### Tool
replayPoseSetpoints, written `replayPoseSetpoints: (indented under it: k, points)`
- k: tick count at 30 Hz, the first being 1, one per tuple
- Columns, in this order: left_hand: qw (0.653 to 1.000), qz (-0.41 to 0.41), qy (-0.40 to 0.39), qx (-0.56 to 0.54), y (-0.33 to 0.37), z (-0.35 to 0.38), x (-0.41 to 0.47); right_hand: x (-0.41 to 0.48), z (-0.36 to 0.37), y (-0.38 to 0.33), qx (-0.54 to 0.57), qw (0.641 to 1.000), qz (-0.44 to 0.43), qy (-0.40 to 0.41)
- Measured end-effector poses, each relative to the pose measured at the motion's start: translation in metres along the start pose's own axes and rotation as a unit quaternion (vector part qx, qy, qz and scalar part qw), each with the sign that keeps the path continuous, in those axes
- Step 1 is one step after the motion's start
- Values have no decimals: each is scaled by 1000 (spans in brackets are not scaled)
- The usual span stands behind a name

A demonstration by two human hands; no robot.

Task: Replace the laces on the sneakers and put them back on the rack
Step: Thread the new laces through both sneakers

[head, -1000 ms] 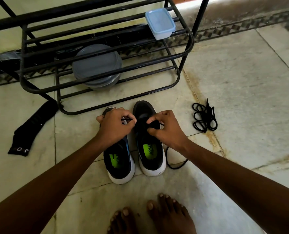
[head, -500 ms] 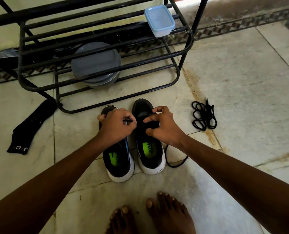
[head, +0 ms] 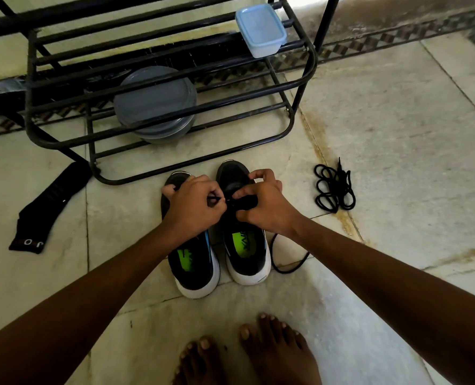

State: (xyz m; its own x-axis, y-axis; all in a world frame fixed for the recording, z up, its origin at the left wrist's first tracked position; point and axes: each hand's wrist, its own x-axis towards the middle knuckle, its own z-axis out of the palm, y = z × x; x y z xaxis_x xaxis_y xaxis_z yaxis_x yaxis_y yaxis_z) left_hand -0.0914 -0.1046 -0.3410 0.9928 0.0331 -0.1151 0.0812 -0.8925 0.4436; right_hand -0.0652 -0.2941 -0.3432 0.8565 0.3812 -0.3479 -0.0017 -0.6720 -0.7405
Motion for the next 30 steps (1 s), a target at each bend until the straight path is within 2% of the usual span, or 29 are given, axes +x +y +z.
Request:
replayPoseSetpoints:
  k: [11, 14, 17, 19, 22, 30]
  points:
    - [999, 18, -29, -41, -3, 3, 3, 24, 14, 0, -57, 996, -35, 61]
    - [999, 19, -19, -40, -5, 4, 0, 27, 19, 2, -94, 991, -78, 46]
    - [997, 58, -16, 37, -2, -1, -1, 28, 20, 10, -127, 982, -132, 42]
    - [994, 67, -20, 78, 2, -4, 1, 26, 19, 15, -114, 981, -146, 50]
    - [999, 25, -14, 41, 2, -3, 3, 27, 16, 20, -68, 985, -145, 62]
    - [1000, 8, 5, 5, 3, 3, 0, 34, 10, 17, -50, 989, -134, 47]
